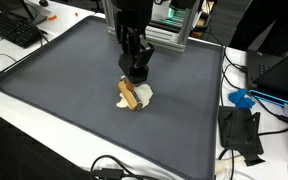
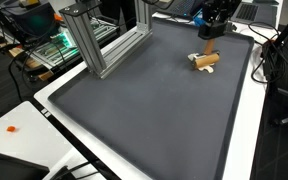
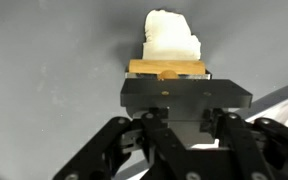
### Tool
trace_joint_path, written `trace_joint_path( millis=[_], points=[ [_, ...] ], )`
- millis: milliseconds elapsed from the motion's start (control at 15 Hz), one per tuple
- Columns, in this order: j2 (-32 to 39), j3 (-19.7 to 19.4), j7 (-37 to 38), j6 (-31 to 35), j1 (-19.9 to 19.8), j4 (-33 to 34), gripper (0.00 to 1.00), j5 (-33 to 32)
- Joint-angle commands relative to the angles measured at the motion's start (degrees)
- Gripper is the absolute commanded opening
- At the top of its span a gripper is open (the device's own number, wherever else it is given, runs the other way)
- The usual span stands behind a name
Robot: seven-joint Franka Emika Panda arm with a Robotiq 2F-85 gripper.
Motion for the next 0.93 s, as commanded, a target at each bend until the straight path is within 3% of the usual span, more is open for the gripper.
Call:
trace_joint_path(
  millis=[0, 867],
  points=[
    [1.28, 2.19, -1.8, -3.23, -0.65, -2.82, 0.22, 4.18],
    [1.45, 3.75, -3.42, -9.27, -0.43, -2.36, 0.22, 8.69]
  ],
)
